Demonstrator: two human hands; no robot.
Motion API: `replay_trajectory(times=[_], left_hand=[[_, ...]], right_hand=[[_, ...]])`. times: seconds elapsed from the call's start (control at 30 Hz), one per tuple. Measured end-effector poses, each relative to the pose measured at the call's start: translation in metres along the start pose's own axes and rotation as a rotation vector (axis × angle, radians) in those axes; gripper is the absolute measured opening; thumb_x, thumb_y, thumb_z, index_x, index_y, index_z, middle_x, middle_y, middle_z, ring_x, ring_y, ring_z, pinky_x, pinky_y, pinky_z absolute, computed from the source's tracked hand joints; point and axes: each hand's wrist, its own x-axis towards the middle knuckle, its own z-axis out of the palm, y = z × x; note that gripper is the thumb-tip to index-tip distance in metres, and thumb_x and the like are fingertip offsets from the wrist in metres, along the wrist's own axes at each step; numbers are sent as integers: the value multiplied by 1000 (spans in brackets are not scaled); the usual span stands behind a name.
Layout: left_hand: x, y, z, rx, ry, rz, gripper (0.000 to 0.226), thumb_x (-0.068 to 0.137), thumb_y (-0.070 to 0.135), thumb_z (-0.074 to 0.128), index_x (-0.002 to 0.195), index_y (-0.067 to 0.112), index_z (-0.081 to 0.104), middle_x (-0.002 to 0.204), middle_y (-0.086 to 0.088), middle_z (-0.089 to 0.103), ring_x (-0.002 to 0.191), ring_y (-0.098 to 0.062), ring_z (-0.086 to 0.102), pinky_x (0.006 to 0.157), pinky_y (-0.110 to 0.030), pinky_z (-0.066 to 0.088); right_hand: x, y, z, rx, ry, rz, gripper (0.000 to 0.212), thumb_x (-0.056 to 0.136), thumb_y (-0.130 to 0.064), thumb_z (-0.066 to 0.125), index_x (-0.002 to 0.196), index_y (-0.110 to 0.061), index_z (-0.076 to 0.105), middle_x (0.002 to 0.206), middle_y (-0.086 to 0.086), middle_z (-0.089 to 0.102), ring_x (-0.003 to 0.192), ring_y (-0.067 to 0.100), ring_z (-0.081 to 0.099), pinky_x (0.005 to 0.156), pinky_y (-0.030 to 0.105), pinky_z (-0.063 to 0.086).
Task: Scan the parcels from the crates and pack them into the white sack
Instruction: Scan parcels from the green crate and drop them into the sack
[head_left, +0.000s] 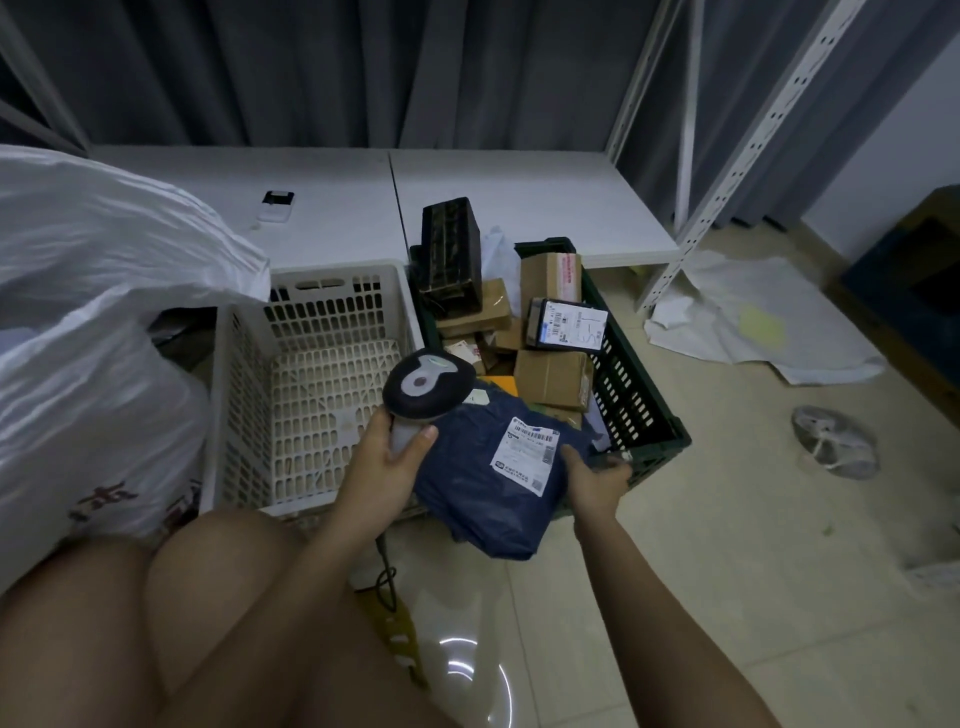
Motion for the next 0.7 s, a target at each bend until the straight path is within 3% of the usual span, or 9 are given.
replay_trajectory(times=[0.1,0.2,0.27,0.37,0.5,0.6,0.63,0.7], left_hand=[[0,-2,3,-10,-12,6,42,94,18,56,134,21,42,121,8,54,101,7,52,78,-6,42],[-4,-3,6,-6,-30,7,37,95,17,55,129,23,43,114,14,55,95,11,54,74,-3,42],[-7,-4,8,-6,-43,14,35,95,16,54,128,22,43,110,20,54,90,19,54,72,0,42],[-9,-4,7,-17,-49,6,37,94,15,55,129,20,44,111,18,55,91,16,56,72,-1,43],[-8,-4,0,-6,-37,14,42,94,15,55,134,16,43,122,8,55,103,3,54,80,-3,44],[-5,-2,-10,-2,-71,25,44,94,17,55,136,19,42,128,7,56,115,-6,55,97,-24,46],[-5,0,-12,4,-87,26,44,94,17,56,135,21,42,127,9,56,115,-5,55,97,-24,46],[-3,5,-17,21,-106,42,42,93,13,56,132,23,42,122,12,56,109,6,55,92,-12,44]], right_hand=[[-12,24,-3,85,-157,186,78,72,-36,84,127,-8,37,124,8,52,111,26,56,95,48,51],[-26,30,-5,129,-327,277,58,83,-31,75,125,-11,42,120,6,58,104,23,60,76,39,55],[-32,30,-3,160,-351,271,48,87,-22,71,124,-9,43,120,9,59,100,25,61,74,38,55],[-37,22,0,180,-308,131,40,87,-7,68,119,-6,46,125,15,59,98,26,61,89,45,52],[-33,-18,-2,49,-352,-160,40,86,-4,68,124,-11,54,119,11,64,94,22,63,81,34,52],[-22,-60,-3,-91,-491,-344,45,86,-5,69,128,-12,55,115,5,64,100,20,63,74,21,50],[-18,-75,-4,-145,-540,-391,43,86,-6,70,125,-15,56,113,4,64,98,19,63,73,21,50],[-10,-101,-3,-261,-618,-457,40,84,-7,74,116,-20,55,109,4,65,93,18,64,72,24,52]])
